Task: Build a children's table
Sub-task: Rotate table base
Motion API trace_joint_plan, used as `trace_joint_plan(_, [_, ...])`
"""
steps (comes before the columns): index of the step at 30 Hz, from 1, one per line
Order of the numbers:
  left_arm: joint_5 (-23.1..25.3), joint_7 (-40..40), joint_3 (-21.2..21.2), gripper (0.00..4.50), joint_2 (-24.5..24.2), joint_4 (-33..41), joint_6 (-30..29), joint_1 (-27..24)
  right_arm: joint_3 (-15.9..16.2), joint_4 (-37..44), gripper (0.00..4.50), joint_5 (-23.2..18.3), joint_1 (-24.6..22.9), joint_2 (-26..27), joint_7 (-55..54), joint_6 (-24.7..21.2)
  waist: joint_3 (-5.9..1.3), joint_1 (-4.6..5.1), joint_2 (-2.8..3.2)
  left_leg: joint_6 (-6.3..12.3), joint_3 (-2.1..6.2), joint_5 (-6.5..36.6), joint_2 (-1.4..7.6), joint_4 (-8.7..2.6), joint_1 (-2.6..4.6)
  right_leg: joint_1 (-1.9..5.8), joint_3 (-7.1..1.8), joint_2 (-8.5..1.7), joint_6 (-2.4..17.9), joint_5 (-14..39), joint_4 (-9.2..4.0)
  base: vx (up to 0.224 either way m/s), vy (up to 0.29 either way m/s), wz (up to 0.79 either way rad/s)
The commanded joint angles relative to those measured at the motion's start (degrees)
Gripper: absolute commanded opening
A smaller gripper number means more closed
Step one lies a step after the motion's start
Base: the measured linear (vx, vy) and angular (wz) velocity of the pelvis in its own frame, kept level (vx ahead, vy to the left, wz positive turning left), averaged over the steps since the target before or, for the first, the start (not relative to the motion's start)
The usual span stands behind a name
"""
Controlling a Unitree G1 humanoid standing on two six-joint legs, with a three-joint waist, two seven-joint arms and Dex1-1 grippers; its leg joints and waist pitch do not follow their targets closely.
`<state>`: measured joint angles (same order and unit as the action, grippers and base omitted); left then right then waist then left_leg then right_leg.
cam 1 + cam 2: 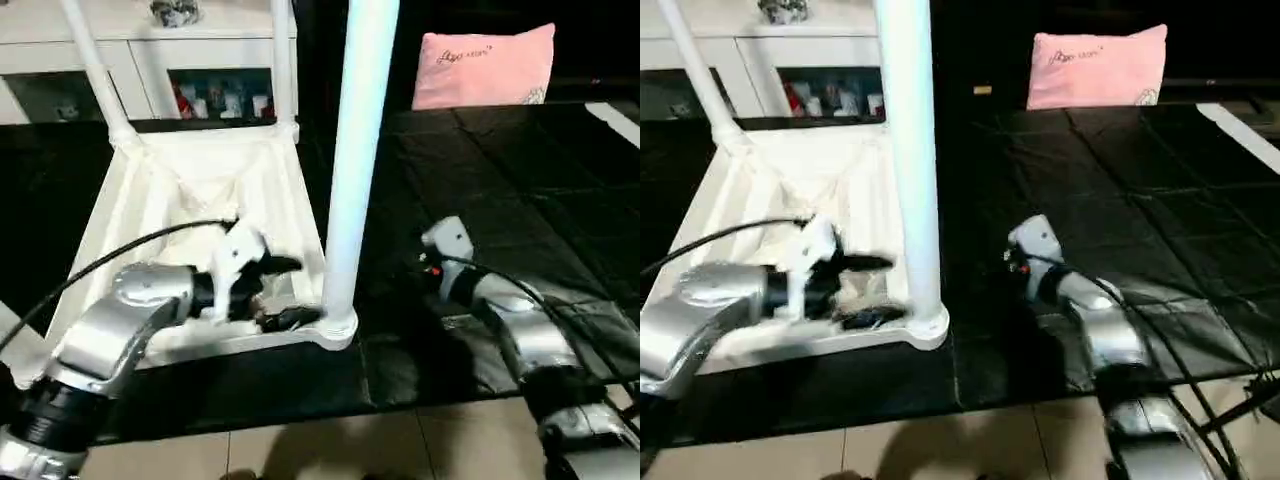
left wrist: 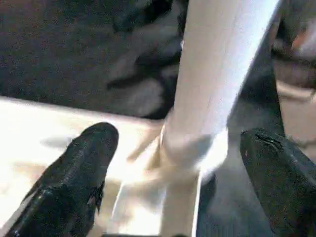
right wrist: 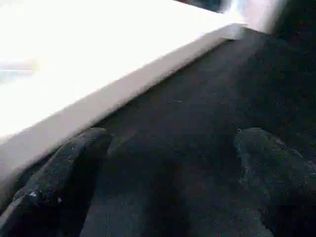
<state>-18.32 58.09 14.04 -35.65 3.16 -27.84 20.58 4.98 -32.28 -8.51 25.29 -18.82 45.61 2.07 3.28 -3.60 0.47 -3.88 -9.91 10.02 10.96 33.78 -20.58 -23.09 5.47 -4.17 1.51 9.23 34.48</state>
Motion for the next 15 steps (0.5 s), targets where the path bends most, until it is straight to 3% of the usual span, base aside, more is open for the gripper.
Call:
trace_joint_plan(1, [0.7,2.1,1.0,4.01,-1.4,-0.4,-0.2,-0.2,0.5,4.9,4.5,-2.7,-1.1,-1.6,4.3,-1.9,-3.46,-0.31,-0.06,2.35,0.66,16.5,1.95,-4.11,0.29,2.7,-3.21,-3.7,6.9,24.1,-4.92,0.0,0.0,0.0])
trace_joint_plan(5, [1.9,3.5,3.3,3.71,-3.5,-0.7,-1.8,-0.1,2.2,11.3,4.5,-5.6,-3.7,-4.1,9.8,-5.7,-3.44,-0.54,0.15,2.07,0.74,17.0,1.9,-4.14,0.37,2.74,-3.1,-3.77,7.4,24.5,-5.02,0.0,0.0,0.0])
trace_joint_plan(8, [4.1,4.0,4.9,3.51,-4.0,-1.2,-1.7,-0.2,2.6,16.8,4.5,-6.8,-6.0,-5.6,12.9,-9.4,-3.4,-0.85,0.15,2.04,0.79,17.0,1.94,-4.14,0.41,2.71,-3.18,-3.81,6.2,26.3,-5.28,0.0,0.0,0.0])
trace_joint_plan(15, [4.9,1.5,6.0,3.07,-3.2,0.4,-5.4,-0.8,2.5,22.0,4.5,-8.4,-8.0,-7.7,14.3,-13.0,-3.48,-1.47,0.0,1.66,0.76,16.1,1.95,-4.04,0.47,2.63,-3.07,-3.81,6.5,26.0,-5.27,0.0,0.0,0.0])
